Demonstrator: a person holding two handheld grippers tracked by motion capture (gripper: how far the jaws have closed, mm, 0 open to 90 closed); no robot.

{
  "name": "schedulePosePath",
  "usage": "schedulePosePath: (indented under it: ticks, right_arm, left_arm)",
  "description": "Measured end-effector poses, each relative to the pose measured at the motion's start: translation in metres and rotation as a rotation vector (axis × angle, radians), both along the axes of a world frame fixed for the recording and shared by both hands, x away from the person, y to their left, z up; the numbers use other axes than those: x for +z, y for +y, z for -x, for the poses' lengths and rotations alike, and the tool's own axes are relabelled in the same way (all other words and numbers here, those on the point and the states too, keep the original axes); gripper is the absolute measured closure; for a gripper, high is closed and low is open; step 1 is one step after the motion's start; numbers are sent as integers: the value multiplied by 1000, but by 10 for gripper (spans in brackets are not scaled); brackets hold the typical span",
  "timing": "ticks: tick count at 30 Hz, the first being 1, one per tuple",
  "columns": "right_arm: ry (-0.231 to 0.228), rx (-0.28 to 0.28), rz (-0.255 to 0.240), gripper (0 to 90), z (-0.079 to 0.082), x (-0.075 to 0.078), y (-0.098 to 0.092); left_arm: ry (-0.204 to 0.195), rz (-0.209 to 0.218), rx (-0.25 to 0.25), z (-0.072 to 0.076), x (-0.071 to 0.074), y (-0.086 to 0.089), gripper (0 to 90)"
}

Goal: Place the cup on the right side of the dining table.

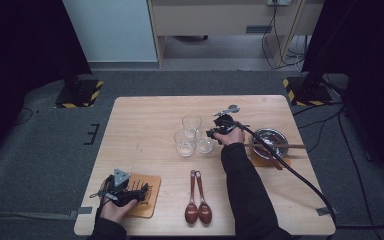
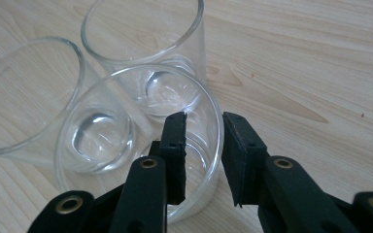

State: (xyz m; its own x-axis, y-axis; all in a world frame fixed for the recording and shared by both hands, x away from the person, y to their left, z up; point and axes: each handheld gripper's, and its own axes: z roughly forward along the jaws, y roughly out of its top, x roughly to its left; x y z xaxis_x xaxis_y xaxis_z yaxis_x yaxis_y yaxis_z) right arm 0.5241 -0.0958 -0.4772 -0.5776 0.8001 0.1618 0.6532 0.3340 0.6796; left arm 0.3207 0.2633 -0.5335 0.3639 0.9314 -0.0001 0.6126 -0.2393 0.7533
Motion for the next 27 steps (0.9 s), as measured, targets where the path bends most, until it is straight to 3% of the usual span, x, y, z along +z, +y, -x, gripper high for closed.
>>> schedulePosePath:
  ticks: [9, 19, 27]
  right_arm:
    - [10, -3, -6, 779, -4, -3, 1]
    - [14, 16, 53, 809, -7, 1, 0]
    - [26, 7, 45, 812, -7, 1, -3]
  left_arm:
    - [0, 0, -1, 0, 0, 0, 35]
    - [0, -1, -1, 0, 0, 0, 34]
    - [0, -1, -1, 0, 0, 0, 34]
